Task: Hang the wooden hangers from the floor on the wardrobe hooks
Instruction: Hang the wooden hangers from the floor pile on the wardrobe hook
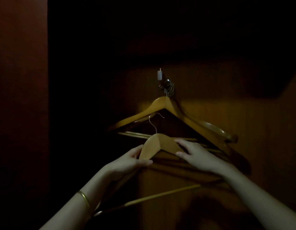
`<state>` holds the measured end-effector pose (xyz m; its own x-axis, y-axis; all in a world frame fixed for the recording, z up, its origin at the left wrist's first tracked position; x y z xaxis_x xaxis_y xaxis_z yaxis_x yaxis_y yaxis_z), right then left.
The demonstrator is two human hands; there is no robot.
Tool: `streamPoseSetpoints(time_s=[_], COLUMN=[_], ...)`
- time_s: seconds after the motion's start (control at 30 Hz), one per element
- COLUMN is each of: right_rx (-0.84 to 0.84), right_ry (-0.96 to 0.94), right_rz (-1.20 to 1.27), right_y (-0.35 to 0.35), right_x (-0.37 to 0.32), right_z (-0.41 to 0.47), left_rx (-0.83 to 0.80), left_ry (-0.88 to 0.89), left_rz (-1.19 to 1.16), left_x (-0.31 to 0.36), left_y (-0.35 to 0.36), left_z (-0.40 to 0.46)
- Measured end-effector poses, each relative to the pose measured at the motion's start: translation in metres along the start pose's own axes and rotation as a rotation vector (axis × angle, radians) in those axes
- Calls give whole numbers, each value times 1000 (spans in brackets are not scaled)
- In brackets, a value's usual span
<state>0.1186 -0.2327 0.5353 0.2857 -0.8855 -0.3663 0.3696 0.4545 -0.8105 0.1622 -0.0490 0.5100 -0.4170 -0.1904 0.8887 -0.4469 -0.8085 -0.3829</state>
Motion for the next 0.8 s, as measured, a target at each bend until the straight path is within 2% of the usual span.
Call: streamPoseSetpoints(time_s=[0.07,0.17,0.2,0.3,0.5,0.63,0.7,0.8], right_rx=[77,323,338,211,62,-48,-77,-51], right_ry=[44,30,50,222,502,508,488,441], right_rz=[-50,-209,-168,180,524,684,687,527], right_y=[19,31,37,69,111,103,99,87], right_x=[5,-10,-16,-27,-18,-9,-8,-6], right_z=[-5,-19,-25,-39,-46,-55,-59,-57], left_rx=[-16,-14,-28,-97,-131,-210,-129,302], left_ry=[-22,-83,-98,-80,-13,-29,59,242], left_rz=[-51,-141,-183,-276,-278,-105,60,444], left_x=[-12,-25,-29,-35,-46,-58,-56,-48], left_y=[10,20,24,45,82,74,60,24], left_z=[-7,-19,-23,-39,-57,-52,-47,-34])
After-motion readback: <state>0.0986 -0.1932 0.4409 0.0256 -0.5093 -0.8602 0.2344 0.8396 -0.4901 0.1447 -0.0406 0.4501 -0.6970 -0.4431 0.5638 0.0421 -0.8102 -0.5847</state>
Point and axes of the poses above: each hand's wrist, its own z-axis towards the middle knuckle, its own y-axis out of the palm, x = y × z, the point moved 5 cm from there along z, towards the middle knuckle, and after that the axes turned 5 degrees about x, right-handed, at the moved point
